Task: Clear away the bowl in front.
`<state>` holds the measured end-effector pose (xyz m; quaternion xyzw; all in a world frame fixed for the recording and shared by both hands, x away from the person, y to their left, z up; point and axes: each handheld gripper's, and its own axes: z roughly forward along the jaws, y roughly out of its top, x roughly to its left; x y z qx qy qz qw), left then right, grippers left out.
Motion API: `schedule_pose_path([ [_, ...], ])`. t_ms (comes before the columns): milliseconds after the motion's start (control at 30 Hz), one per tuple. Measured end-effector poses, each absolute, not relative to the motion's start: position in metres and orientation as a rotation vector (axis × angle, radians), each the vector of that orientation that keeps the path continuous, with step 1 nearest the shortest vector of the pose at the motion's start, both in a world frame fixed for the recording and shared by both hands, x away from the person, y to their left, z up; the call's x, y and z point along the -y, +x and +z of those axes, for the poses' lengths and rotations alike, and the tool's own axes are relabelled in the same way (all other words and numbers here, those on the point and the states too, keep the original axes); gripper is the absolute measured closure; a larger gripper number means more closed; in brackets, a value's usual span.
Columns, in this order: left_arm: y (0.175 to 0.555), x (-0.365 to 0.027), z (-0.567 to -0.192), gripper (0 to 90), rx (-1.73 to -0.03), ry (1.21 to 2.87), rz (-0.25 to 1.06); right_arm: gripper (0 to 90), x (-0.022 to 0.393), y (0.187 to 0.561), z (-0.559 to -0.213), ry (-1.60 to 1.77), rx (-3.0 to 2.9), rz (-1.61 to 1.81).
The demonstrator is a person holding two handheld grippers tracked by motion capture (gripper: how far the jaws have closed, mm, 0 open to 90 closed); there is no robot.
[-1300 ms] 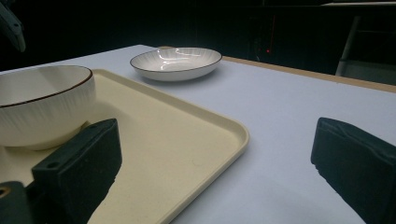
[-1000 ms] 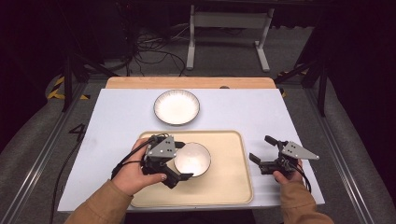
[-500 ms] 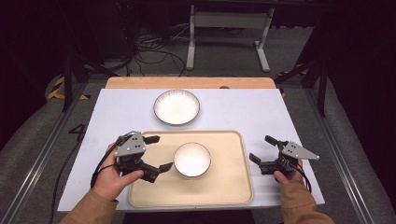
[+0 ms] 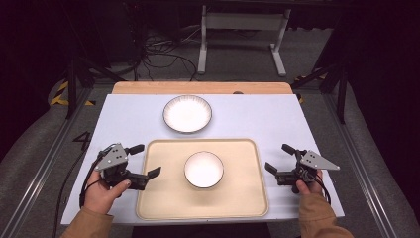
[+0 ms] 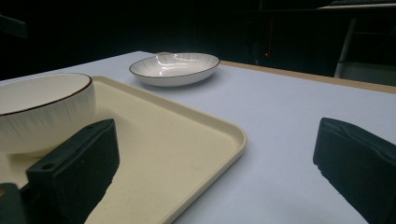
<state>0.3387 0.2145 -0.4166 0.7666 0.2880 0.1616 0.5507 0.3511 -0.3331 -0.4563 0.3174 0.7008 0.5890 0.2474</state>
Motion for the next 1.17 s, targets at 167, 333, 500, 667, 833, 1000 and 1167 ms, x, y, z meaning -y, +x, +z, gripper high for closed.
schedule_pose_path([
  [167, 0.341, -0.230, -0.428, 4.8, -0.738, 1.756, 0.399, 1.0, 0.334, 0.351, -0.456, 0.862, -1.904, 1.611],
  [333, 0.342, -0.244, -0.441, 4.9, -0.770, 1.709, 0.416, 0.9, 0.334, 0.350, -0.457, 0.860, -1.898, 1.616],
  [500, 0.341, -0.249, -0.453, 4.8, -0.773, 1.722, 0.425, 0.9, 0.336, 0.350, -0.457, 0.866, -1.882, 1.637],
  [667, 0.342, -0.255, -0.466, 6.7, -0.772, 1.717, 0.402, 1.0, 0.339, 0.350, -0.457, 0.884, -1.857, 1.663],
  [833, 0.341, -0.259, -0.469, 6.7, -0.774, 1.677, 0.400, 0.9, 0.339, 0.350, -0.457, 0.882, -1.856, 1.663],
  [1000, 0.338, -0.257, -0.470, 5.2, -0.747, 1.685, 0.419, 1.0, 0.338, 0.350, -0.457, 0.878, -1.859, 1.659],
  [1167, 0.338, -0.254, -0.469, 4.1, -0.735, 1.724, 0.442, 1.0, 0.338, 0.350, -0.457, 0.878, -1.860, 1.658],
])
